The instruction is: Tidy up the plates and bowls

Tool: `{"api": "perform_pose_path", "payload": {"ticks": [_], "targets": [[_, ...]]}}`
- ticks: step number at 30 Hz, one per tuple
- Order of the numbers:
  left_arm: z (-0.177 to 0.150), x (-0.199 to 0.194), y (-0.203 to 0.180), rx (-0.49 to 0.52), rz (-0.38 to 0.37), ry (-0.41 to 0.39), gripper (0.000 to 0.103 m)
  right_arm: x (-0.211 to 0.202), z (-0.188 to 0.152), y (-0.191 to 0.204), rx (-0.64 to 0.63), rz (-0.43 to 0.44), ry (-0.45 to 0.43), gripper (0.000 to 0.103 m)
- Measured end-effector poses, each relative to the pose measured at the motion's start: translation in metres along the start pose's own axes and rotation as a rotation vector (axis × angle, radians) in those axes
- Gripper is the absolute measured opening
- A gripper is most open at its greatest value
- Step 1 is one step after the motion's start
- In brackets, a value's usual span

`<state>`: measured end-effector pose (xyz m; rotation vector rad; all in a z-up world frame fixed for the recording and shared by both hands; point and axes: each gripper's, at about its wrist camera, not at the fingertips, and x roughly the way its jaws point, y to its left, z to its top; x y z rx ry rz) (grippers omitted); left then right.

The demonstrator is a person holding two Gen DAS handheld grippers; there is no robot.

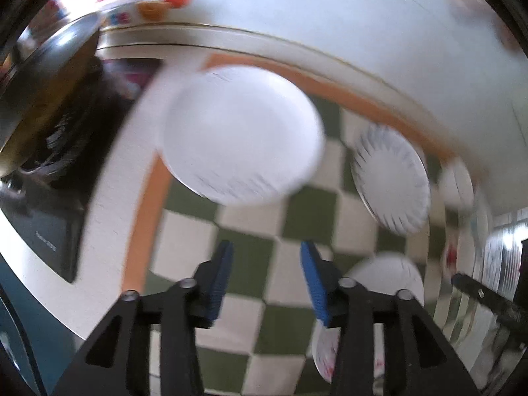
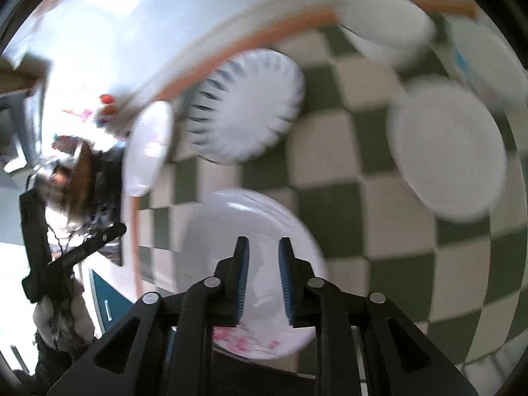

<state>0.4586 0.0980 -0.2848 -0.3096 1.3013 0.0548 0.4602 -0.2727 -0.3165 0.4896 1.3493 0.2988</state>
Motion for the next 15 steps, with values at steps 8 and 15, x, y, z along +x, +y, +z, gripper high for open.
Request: {"api": "perform_pose_path", "payload": {"ticks": [8, 15], "targets": [[0.063, 0.061, 0.080, -0.168, 0.003, 0.060, 0.044, 0.080, 0.096, 0.113, -0.134, 0.142, 0.039, 0.044], [0.097, 0.103, 0.106, -0.186, 0.001, 0.089, 0.042, 0.187, 0.172, 0.159, -0.174, 0.052, 0.125, 0.044]]}}
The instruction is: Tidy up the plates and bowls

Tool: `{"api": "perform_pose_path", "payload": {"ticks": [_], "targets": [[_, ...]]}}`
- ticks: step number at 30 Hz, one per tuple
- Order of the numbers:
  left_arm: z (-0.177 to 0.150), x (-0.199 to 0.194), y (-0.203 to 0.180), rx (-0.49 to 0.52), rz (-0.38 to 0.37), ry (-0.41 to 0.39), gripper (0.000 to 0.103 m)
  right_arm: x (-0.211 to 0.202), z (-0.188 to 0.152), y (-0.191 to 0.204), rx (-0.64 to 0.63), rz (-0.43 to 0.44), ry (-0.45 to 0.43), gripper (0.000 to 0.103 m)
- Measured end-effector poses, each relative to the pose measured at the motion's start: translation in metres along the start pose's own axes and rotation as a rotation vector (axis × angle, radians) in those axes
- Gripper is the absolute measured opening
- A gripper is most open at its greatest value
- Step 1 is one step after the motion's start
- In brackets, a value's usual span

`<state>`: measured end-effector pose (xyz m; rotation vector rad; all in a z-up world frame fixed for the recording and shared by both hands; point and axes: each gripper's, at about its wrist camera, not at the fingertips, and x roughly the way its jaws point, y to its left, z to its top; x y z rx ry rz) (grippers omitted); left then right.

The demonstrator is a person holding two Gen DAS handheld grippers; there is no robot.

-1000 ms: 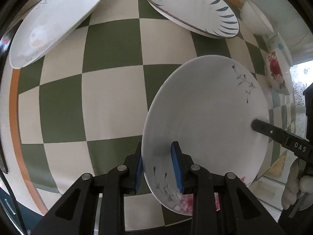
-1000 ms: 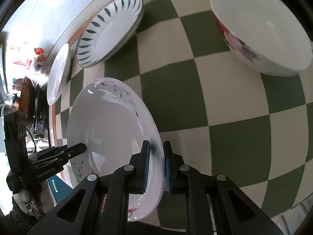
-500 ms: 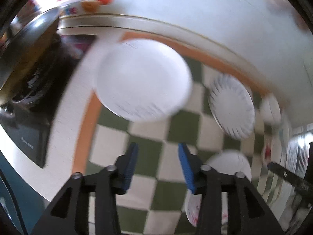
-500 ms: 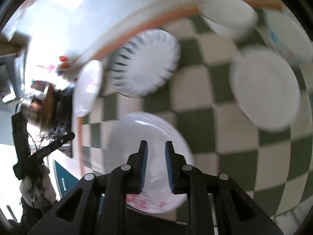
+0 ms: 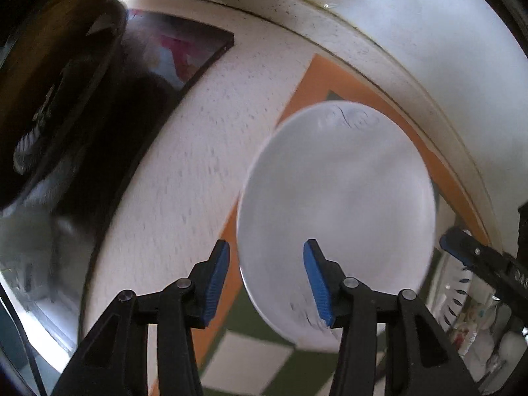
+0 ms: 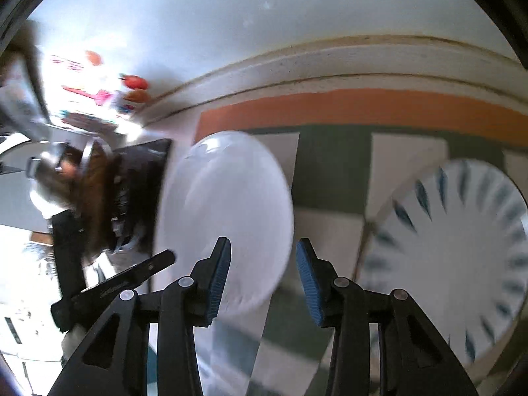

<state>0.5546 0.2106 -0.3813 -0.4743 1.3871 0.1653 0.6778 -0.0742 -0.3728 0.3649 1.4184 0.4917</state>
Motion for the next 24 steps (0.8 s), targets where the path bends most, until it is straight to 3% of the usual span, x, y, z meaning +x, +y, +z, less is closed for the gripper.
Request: {"api": "perform_pose_path", "payload": {"ticks": [3, 5, 8, 10, 24], "targets": [[0.010, 0.008, -0.002, 0.039, 0.007, 0.003, 0.040, 0.030, 0.023, -0.003, 0.005, -0.032, 0.038, 0.044], [0.014, 0.014, -0.001, 0.059, 0.013, 0.012, 0.027, 0.043, 0.030, -0.006, 0.019, -0.029, 0.062, 0.043], [0.015, 0.015, -0.001, 0.091, 0.011, -0.003, 0.021, 0.059, 0.036, -0.012, 0.054, -0.019, 0.093, 0.032], [0.014, 0.015, 0.001, 0.102, 0.000, -0.002, 0.020, 0.064, 0.037, -0.017, 0.080, -0.012, 0.106, 0.018], [0.011, -0.007, -0.010, 0.185, -0.043, -0.018, 0.020, 0.042, 0.016, -0.027, 0.090, 0.004, 0.050, 0.013]]}}
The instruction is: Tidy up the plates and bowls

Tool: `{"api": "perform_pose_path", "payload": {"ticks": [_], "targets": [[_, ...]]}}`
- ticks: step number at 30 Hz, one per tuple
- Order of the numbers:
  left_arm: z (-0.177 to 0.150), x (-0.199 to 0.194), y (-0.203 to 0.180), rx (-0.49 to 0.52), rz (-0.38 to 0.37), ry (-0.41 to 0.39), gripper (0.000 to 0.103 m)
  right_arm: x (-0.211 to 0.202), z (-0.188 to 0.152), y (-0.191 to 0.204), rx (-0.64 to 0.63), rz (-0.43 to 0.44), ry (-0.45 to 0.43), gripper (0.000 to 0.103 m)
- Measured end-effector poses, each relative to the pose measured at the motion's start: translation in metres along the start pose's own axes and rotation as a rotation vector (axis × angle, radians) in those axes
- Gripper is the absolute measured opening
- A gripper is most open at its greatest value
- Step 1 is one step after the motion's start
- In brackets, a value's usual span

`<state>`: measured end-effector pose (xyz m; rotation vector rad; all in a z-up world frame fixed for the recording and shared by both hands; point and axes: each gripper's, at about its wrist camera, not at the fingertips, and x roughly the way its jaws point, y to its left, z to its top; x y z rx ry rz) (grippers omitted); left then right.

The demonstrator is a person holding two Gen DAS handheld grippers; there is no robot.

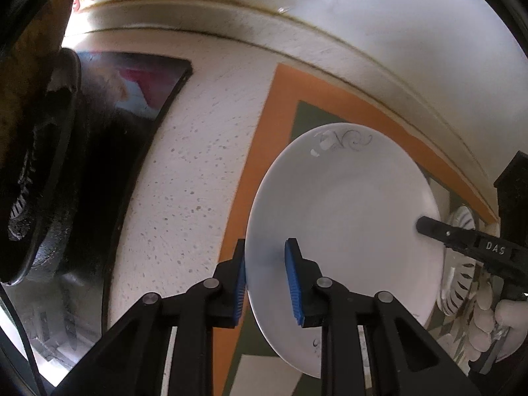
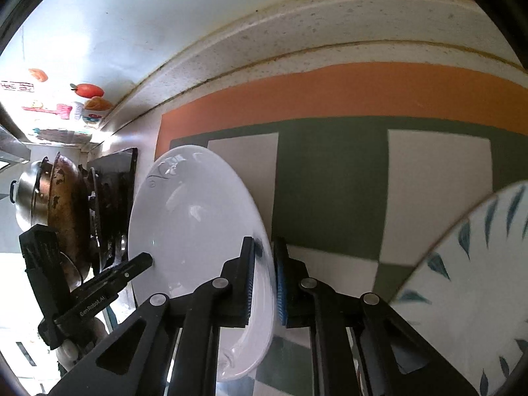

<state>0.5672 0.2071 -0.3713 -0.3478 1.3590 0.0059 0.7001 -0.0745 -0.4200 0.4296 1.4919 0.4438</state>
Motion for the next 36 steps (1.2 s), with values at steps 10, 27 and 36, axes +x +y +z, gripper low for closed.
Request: {"api": "perform_pose_path", "payload": {"ticks": [10, 27, 36], "targets": [[-0.022, -0.044, -0.036, 0.102, -0.052, -0.015, 0.020, -0.060, -0.042, -0.004, 0.005, 0.021, -0.083, 0.013], [-0.097, -0.062, -0.147, 0.301, -0.124, 0.045, 0.020, -0.171, -0.185, -0.073, 0.138, 0.010, -0.228, 0.013], [-0.141, -0.027, -0.187, 0.387, -0.091, 0.144, 0.020, -0.191, -0.255, -0.130, 0.244, 0.009, -0.245, 0.013]]}}
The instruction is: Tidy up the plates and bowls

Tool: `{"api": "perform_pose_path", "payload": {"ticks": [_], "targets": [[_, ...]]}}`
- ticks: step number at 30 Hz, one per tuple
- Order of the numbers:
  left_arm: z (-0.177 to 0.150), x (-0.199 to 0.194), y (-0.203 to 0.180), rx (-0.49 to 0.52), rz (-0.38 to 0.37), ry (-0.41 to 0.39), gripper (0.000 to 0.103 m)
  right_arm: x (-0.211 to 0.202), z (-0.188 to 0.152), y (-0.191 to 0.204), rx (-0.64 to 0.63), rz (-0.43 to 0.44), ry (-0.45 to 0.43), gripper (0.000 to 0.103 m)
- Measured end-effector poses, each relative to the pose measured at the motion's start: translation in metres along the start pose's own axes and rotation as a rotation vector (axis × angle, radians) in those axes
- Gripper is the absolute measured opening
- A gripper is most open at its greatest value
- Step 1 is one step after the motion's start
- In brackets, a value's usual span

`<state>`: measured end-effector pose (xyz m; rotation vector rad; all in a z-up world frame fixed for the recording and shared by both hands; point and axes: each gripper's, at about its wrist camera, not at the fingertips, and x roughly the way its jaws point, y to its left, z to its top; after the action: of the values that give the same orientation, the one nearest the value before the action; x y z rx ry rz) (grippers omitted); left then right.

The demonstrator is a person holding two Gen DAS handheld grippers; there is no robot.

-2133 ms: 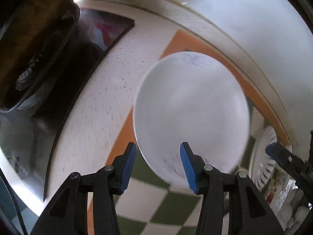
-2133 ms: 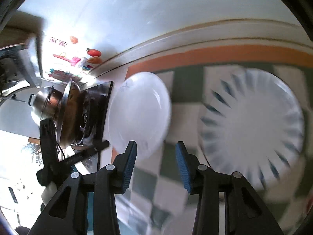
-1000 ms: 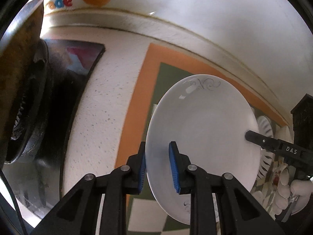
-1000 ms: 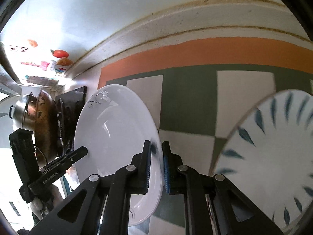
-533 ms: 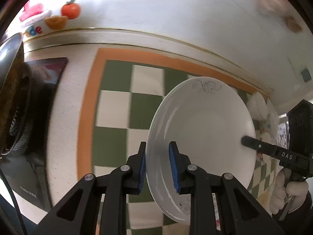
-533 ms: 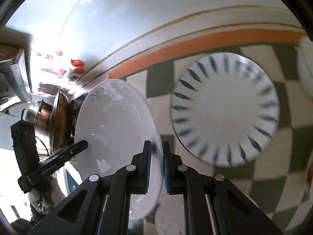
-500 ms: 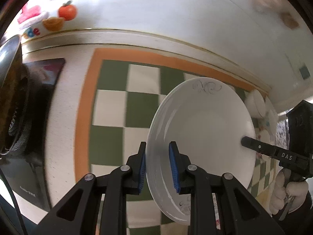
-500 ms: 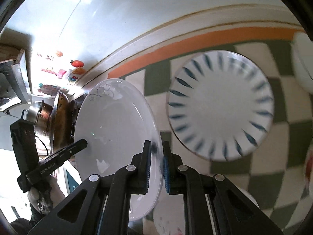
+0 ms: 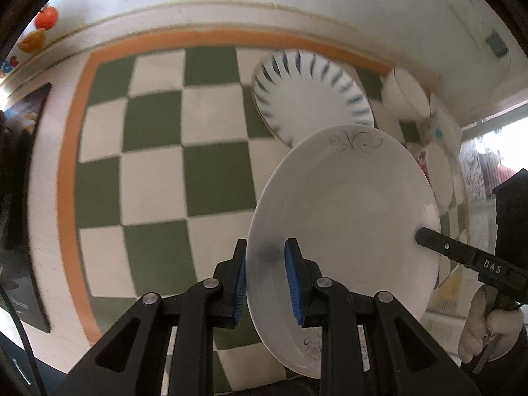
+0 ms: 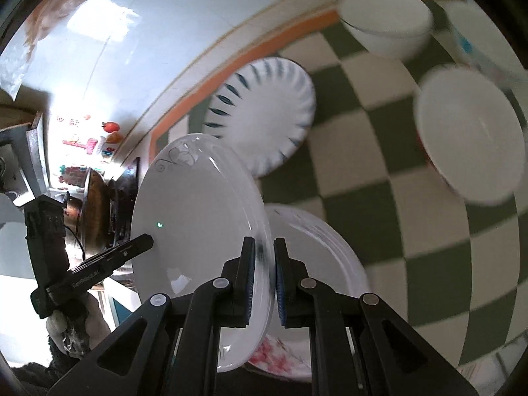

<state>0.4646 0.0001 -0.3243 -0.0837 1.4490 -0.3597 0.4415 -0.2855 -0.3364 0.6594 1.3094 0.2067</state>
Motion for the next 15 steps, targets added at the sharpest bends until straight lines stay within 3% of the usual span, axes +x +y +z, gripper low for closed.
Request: {"api": "perform_pose_path", "payload": {"ticks": [7, 15], "targets": [[-0.014, 0.033, -0.020, 0.049, 0.060, 0.076, 0.020, 0.017, -0.038, -0.049, 0.075, -0.026, 0.055, 0.013], [-0.016, 0.047, -0.026, 0.058, 0.094, 0.122, 0.021, 0.030, -0.053, -0.071, 0.116, -0.031, 0.091, 0.013]]}}
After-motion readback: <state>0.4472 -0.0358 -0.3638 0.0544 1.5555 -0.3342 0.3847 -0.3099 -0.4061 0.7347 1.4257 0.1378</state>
